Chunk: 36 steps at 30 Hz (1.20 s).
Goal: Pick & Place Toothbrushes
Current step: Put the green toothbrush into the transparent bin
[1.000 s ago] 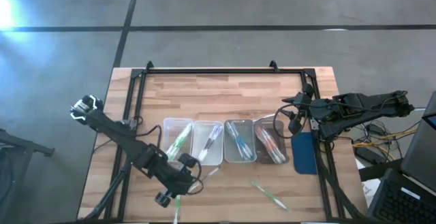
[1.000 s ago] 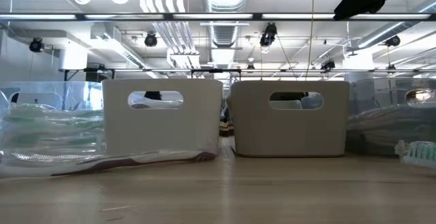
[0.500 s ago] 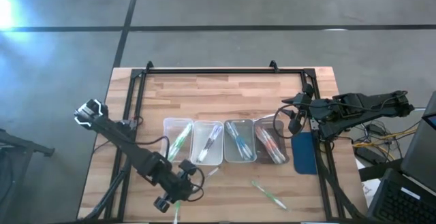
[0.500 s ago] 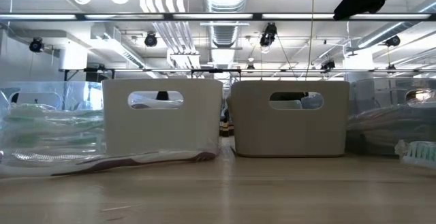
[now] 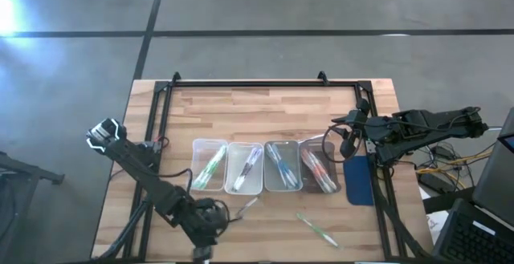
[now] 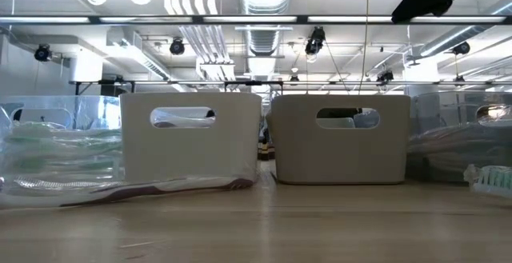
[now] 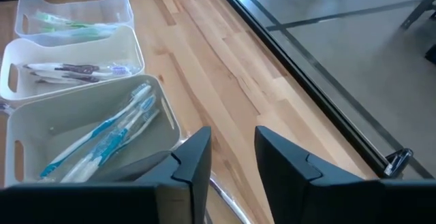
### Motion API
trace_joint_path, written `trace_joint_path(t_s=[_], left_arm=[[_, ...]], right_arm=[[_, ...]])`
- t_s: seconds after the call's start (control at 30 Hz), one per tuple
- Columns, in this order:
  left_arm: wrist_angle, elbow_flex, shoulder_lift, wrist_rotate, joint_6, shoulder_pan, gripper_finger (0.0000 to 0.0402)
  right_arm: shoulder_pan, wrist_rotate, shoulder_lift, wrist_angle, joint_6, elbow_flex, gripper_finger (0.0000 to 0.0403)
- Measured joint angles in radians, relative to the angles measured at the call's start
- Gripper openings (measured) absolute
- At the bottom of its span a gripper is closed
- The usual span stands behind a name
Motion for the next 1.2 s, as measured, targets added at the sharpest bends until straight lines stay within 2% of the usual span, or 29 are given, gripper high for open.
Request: trace_joint_path(t_s=[0.07, 0.1, 0.13, 0.2, 0.3, 0.4, 0.57, 0.93, 1.2], left_arm=[[0.029, 0.0, 0.0, -0.059, -0.344, -0.001, 0.0112], [0.03, -0.001, 0.0, -0.106, -0.469, 0.0, 0.0112], [0.023, -0.005, 0.0, -0.164, -0.527, 0.0, 0.0112], [0.007, -0.017, 0.0, -0.281, -0.519, 0.006, 0.0111], [-0.03, -0.019, -0.001, -0.334, -0.564, 0.022, 0.0109], [-0.047, -0.051, 0.003, -0.366, -0.715, 0.01, 0.0108], [-0.045, -0.12, 0.024, -0.306, -0.936, -0.016, 0.0119], [0.068, -0.132, 0.08, -0.168, -1.11, -0.046, 0.0208], [0.075, -0.127, 0.105, -0.163, -1.278, -0.088, 0.0208]], right_arm=[[0.0, 0.0, 0.0, 0.0, 0.012, 0.0, 0.0102], [0.0, 0.0, 0.0, 0.0, 0.019, 0.0, 0.0099], [0.0, 0.0, 0.0, 0.0, 0.021, 0.0, 0.0096], [0.0, 0.0, 0.0, 0.0, 0.021, 0.0, 0.0089], [0.0, 0.0, 0.0, 0.0, 0.024, 0.0, 0.0079], [0.001, -0.002, 0.0, -0.002, 0.024, 0.0, 0.007], [0.0, -0.016, 0.0, -0.002, 0.021, 0.0, 0.0059], [0.0, -0.018, 0.0, -0.002, -0.011, 0.0, 0.0052], [0.0, -0.02, 0.0, -0.002, -0.039, 0.0, 0.0052]])
